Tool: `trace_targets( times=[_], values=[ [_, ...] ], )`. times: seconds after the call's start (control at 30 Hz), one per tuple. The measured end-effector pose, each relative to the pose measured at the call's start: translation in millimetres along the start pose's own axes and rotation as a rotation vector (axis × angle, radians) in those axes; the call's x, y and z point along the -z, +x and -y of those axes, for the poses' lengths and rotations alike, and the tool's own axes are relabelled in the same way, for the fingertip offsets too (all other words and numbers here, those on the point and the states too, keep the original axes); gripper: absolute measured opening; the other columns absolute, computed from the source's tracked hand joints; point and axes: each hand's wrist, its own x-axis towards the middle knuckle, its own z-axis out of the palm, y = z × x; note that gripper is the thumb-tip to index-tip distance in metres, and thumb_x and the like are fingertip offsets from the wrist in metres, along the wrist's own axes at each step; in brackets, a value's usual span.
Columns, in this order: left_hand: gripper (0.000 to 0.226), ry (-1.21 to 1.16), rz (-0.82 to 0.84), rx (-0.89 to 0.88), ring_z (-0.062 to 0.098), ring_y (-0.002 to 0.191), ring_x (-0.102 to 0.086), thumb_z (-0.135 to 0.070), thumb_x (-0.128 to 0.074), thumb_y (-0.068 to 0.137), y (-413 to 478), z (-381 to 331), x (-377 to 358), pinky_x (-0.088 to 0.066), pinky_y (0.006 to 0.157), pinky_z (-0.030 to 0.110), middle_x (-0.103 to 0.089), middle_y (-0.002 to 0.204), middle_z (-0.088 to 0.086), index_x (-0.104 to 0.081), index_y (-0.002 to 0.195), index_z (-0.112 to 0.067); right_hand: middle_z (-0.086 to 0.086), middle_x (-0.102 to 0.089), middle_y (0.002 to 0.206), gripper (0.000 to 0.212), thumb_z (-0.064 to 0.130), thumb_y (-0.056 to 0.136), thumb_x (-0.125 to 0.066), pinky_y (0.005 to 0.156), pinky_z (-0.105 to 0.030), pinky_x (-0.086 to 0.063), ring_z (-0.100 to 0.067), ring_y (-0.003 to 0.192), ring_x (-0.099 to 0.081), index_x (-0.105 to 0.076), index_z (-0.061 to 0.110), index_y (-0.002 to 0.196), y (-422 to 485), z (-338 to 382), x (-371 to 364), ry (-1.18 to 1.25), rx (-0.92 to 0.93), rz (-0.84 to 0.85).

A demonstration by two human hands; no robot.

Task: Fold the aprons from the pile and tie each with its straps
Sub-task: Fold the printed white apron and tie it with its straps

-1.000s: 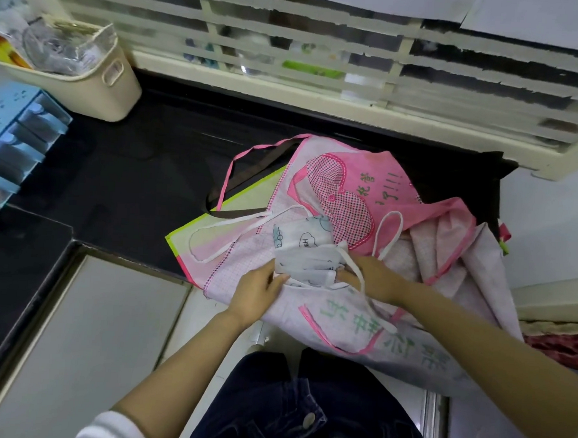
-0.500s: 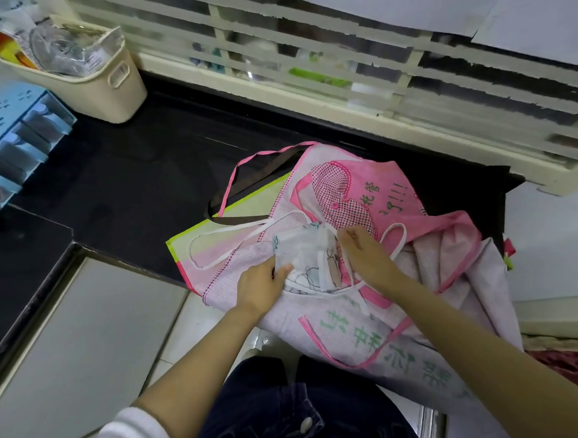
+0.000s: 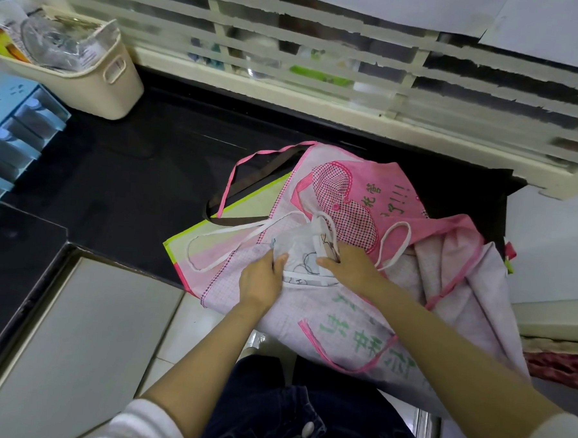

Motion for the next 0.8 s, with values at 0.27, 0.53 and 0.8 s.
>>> trace_targets(
  times=[0.27, 0.53, 0.8],
  values=[
    [0.014, -0.158, -0.144, 0.015, 0.033, 0.076, -0.06, -0.026, -0.038, 0.1, -7, -16, 4, -0.037, 0.058, 0.033, -0.06, 0.091, 0.007, -0.041, 0.108, -0.014, -0.002, -0.052, 0.067, 0.033, 0.029, 0.089, -0.063, 0.065, -0.029, -0.039, -0.024, 0.076, -0.054, -0.046, 0.013, 0.064, 14, -3, -2, -0.027, -0.102, -0.014],
    [0.057, 0.5, 0.065, -0.458, 0.032, 0.134, -0.04, -0.035, -0.007, 0.103, -4, 0, -24, -0.02, 0.111, 0.041, -0.041, 0.146, 0.014, -0.042, 0.14, -0.01, -0.008, -0.062, 0.075, 0.02, 0.025, 0.086, -0.066, 0.066, -0.029, -0.041, -0.025, 0.078, -0.06, -0.064, 0.006, 0.079, 17, -2, -2, -0.004, -0.063, -0.002],
    [0.058, 0.666, 0.265, -0.392, 0.022, 0.146, 0.012, -0.049, 0.008, 0.093, 10, 1, -18, 0.003, 0.117, 0.033, 0.016, 0.158, 0.001, 0.018, 0.145, -0.026, -0.009, -0.054, 0.092, 0.014, 0.017, 0.095, -0.053, 0.074, -0.031, -0.037, -0.024, 0.088, -0.052, -0.05, 0.004, 0.099, 8, 14, 4, -0.133, 0.0, -0.084]
  ],
)
